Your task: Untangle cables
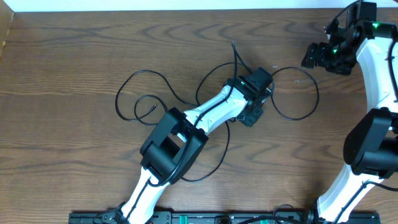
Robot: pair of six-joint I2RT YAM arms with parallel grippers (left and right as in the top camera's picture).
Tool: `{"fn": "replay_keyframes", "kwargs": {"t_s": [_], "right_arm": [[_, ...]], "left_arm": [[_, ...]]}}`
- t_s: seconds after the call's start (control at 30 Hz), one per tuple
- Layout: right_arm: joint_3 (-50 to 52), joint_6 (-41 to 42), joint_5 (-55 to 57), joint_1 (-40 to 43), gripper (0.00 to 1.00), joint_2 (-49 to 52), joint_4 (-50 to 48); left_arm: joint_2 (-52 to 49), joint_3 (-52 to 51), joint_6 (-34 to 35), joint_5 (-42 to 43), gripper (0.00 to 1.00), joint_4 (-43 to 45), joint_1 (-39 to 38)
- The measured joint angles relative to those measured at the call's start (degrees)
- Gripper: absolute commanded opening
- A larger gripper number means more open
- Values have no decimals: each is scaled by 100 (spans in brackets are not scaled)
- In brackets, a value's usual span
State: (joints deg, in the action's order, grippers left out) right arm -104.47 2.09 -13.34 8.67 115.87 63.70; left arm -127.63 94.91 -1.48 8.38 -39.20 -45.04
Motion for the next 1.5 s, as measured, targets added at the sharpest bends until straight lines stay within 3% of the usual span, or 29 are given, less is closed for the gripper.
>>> {"fn": "replay_keyframes", "kwargs": {"t_s": [0.03,0.1,0.47,0.8,0.93,1.13,1.5], "right_arm": [[0,0,0,0,84,0,0],[0,0,0,0,84,-2,0],[0,0,-2,0,84,-2,4],[0,0,-20,-203,84,-2,-4],[0,-15,-146,-332,79,-2,-63],[0,-485,-1394,-522,79,-2,-402],[0,-1266,-3880,-629,89,-251,-1200]], "left_arm": [[2,-20,20,-17,14,24,-28],[11,-48,22,-44,8,52,-70],[367,-81,-2,28,7,-236,66],[3353,52,17,24,7,354,743],[4061,131,20,26,7,529,890],[4271,131,170,26,7,824,1268],[4330,129,804,26,7,905,1843]]}}
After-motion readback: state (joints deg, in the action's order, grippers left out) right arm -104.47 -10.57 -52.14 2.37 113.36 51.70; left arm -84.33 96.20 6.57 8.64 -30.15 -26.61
